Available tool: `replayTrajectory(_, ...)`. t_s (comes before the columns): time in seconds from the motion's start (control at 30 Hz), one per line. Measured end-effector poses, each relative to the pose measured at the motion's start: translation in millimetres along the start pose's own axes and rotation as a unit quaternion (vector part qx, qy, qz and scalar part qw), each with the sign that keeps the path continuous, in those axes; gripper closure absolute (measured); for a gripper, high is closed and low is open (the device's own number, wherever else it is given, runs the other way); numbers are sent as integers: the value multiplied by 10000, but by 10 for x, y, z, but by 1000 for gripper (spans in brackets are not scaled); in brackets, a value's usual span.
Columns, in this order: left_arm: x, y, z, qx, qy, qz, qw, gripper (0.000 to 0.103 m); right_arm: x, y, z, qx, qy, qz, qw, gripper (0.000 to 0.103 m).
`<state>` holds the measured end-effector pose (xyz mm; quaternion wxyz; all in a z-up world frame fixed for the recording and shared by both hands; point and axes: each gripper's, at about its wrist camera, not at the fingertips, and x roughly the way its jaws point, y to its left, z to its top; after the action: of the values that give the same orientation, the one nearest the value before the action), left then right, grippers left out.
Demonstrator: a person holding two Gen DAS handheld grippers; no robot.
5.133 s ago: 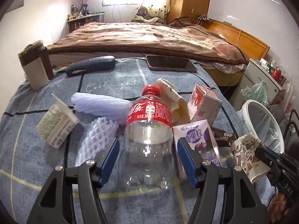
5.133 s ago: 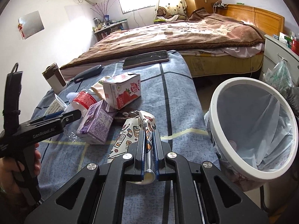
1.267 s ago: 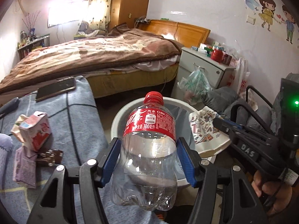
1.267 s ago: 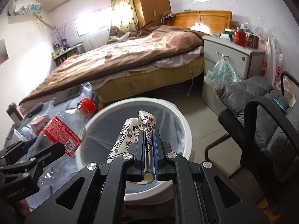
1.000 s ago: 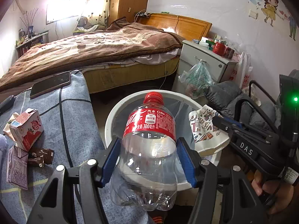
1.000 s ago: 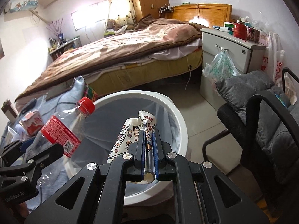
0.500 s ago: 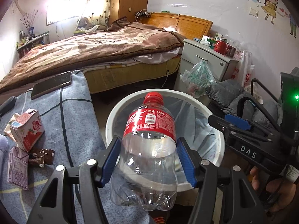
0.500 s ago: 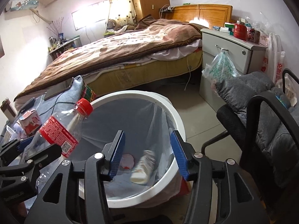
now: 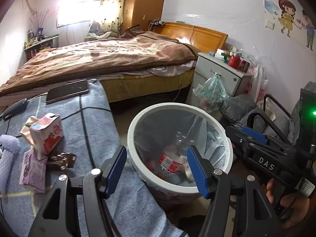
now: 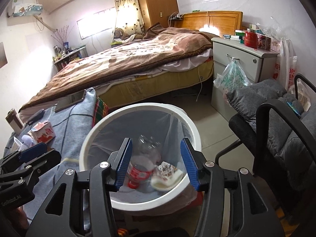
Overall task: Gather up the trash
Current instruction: 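Move both open tools back over the remaining trash on the bed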
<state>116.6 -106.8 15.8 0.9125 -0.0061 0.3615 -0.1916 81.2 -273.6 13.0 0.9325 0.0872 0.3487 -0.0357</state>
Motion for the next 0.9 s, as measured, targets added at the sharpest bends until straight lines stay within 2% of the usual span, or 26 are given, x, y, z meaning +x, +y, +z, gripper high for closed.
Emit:
replayTrajectory(0.33, -294, 197, -74, -151, -213, 117, 9996, 37, -111, 177, -37, -105, -135, 140, 9998, 50)
replayTrajectory(0.47, -417, 290, -114, -148, -324, 297, 9989, 37, -149, 298, -58, -183, -190, 210, 9994, 50)
replayTrajectory(0.9, -781, 763, -279, -490, -569, 588, 9954, 37, -197, 735, -145, -454, -229, 595, 9969, 50)
